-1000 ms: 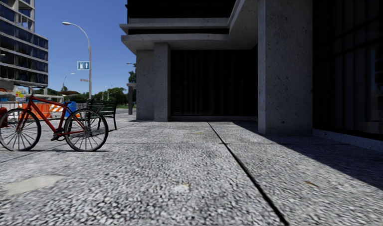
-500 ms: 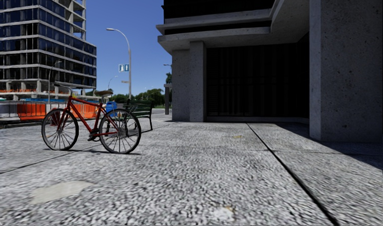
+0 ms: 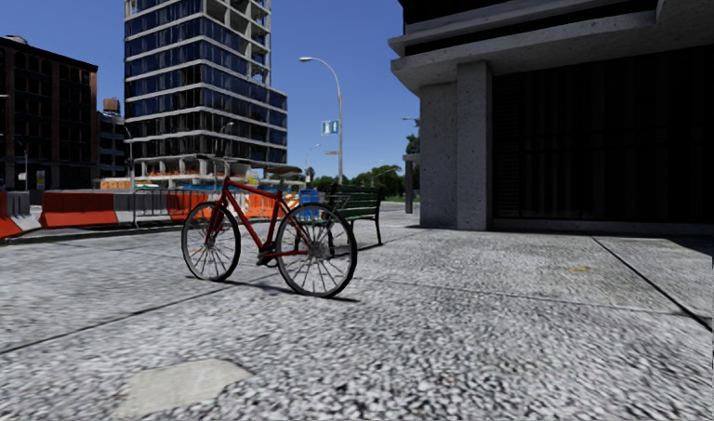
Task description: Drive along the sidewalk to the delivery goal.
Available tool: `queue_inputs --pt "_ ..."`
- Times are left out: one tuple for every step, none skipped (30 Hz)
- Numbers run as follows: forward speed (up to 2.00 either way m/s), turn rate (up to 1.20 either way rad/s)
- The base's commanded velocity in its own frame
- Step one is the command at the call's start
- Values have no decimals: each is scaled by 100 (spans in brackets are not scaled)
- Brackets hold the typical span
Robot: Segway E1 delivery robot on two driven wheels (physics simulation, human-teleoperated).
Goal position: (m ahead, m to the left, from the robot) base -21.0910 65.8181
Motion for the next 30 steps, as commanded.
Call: queue_inputs --pt "117 66" --pt "117 66" --pt "117 66" --pt "117 66" --pt "117 66" --pt "117 66" --pt "117 66" --pt "117 66" --pt "117 66" --pt "117 66" --pt "117 66" --pt "117 66" --pt "118 66" --pt "118 66" --pt "121 66" --pt "124 66" --pt "124 66" --pt "127 66" --pt "127 66" --pt "128 66" --pt "128 66" --pt "128 66" --pt "128 66" --pt "129 66" --pt "129 66" --pt "129 66" --pt "129 66" --pt "129 66" --pt "129 66" --pt "129 66"
